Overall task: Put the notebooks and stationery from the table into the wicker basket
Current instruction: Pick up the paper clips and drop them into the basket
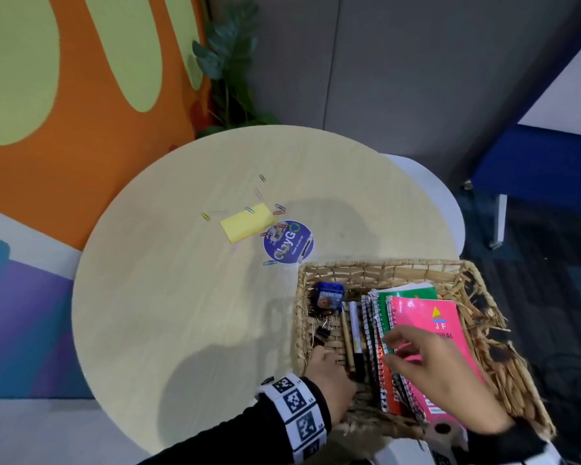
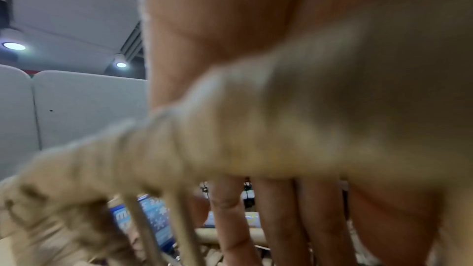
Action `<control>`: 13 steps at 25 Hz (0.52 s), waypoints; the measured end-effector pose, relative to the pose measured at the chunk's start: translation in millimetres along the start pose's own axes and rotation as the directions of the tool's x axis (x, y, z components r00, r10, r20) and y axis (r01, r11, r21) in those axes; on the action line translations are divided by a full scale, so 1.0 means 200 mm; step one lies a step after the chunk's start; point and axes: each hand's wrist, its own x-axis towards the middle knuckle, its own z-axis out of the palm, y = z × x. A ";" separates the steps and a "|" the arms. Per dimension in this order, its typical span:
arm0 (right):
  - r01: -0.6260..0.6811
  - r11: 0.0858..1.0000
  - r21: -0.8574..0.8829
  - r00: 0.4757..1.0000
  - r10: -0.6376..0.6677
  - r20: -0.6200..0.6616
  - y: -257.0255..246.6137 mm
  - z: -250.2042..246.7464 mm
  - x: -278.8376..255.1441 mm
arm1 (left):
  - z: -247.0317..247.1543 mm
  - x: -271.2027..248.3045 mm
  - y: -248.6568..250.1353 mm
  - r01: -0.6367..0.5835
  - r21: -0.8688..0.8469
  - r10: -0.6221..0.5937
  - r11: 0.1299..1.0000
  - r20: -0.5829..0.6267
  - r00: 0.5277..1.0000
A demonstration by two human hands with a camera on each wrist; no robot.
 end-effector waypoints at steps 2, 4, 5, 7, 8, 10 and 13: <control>0.010 1.000 0.011 1.000 -0.010 0.003 0.01 0.01 0.01 | -0.02 -0.04 -0.04 -0.018 -0.086 0.011 0.996 -0.075 0.997; 0.031 0.999 0.030 1.000 -0.031 -0.003 -0.02 -0.01 0.05 | -0.02 -0.10 -0.14 -0.106 -0.316 -0.007 0.943 -0.337 0.941; 0.047 0.998 0.030 0.999 -0.047 -0.014 -0.06 -0.03 0.08 | -0.02 -0.14 -0.23 -0.180 -0.450 -0.066 0.875 -0.478 0.876; 0.076 0.997 0.033 0.996 -0.074 -0.039 -0.15 -0.09 0.18 | 0.00 -0.22 -0.46 -0.288 -0.662 -0.290 0.692 -0.620 0.729; 0.110 0.993 0.036 0.993 -0.108 -0.056 -0.22 -0.12 0.23 | 0.02 -0.24 -0.59 -0.305 -0.738 -0.417 0.602 -0.617 0.668; 0.194 0.980 0.041 0.978 -0.189 -0.092 -0.36 -0.16 0.41 | 0.08 -0.27 -0.90 -0.286 -0.835 -0.647 0.471 -0.547 0.532; 0.271 0.963 0.015 0.958 -0.268 -0.105 -0.62 -0.13 0.76 | 0.22 -0.21 -1.34 -0.128 -0.930 -0.848 0.344 -0.367 0.383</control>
